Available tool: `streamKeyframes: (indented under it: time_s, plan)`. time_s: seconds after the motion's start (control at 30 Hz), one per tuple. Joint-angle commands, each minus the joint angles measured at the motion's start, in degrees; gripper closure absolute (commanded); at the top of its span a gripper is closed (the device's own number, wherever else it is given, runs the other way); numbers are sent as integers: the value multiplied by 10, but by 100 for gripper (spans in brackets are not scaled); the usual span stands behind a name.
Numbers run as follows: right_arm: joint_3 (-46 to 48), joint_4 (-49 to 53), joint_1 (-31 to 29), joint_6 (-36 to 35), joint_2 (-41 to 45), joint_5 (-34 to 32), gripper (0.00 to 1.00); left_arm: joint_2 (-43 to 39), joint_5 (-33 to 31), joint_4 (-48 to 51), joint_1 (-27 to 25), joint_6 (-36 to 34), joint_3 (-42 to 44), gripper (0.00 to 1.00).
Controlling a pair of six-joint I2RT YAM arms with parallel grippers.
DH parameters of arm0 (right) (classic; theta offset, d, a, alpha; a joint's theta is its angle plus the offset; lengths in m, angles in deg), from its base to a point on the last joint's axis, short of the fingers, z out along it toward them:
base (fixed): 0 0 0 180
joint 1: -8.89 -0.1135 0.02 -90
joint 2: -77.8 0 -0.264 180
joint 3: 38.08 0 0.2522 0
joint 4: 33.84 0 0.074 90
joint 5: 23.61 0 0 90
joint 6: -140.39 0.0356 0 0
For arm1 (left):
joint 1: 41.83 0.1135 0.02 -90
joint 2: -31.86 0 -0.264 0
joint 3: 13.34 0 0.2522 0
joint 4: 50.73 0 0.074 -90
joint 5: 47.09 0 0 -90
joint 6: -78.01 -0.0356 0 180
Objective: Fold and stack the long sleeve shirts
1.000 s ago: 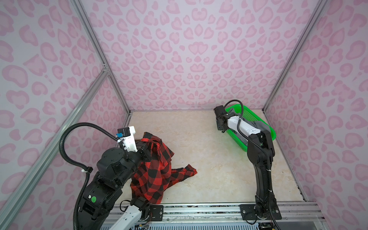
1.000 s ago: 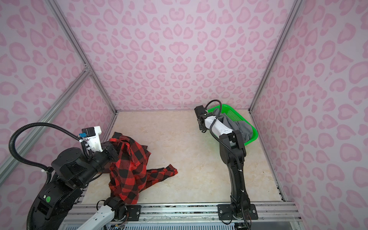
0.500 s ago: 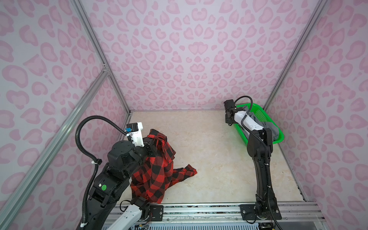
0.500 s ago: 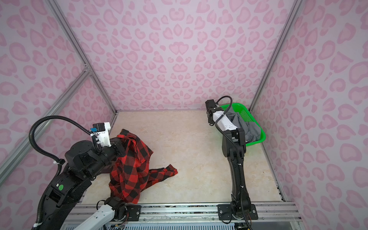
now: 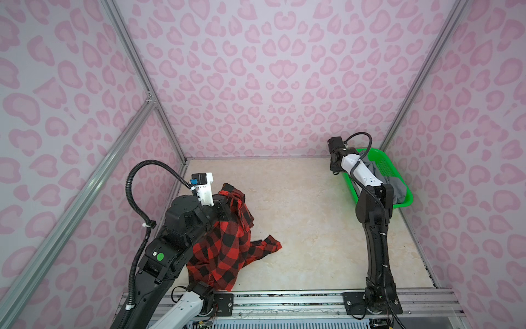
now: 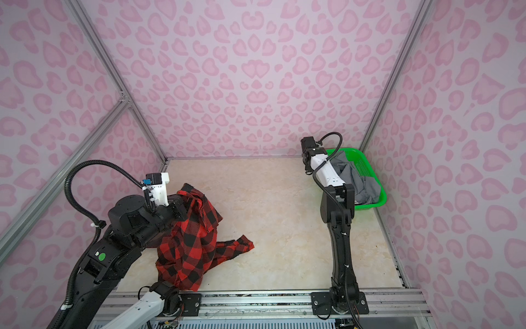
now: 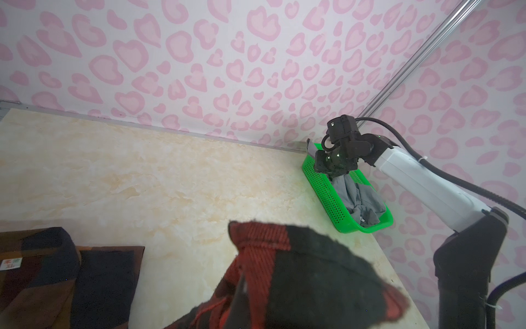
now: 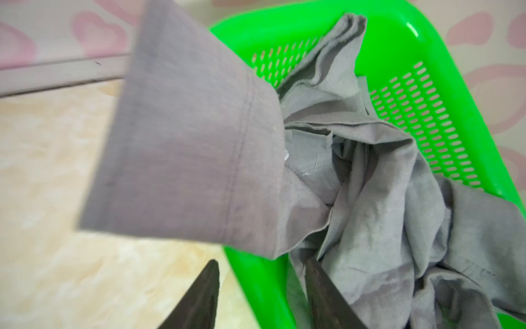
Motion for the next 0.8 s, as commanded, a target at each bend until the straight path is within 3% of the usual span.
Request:
streamKeyframes:
  time_s: [0.0,0.17,0.33,0.53,0.77]
  plan:
    - [2,6,-19,16,42,22,44,15,23,-47,0,8,-8,97]
    - [24,8,-30,39,130,75,39,56,67,-59,0,14,-38,97]
    - [90,-26,-57,37,240,254,38,107,114,-83,0,28,-71,97]
    - [275,-158,-148,55,419,400,39,200,137,-78,-1,60,-140,97]
    - [532,-358,-257,147,612,467,39,299,113,-80,-6,112,-197,97]
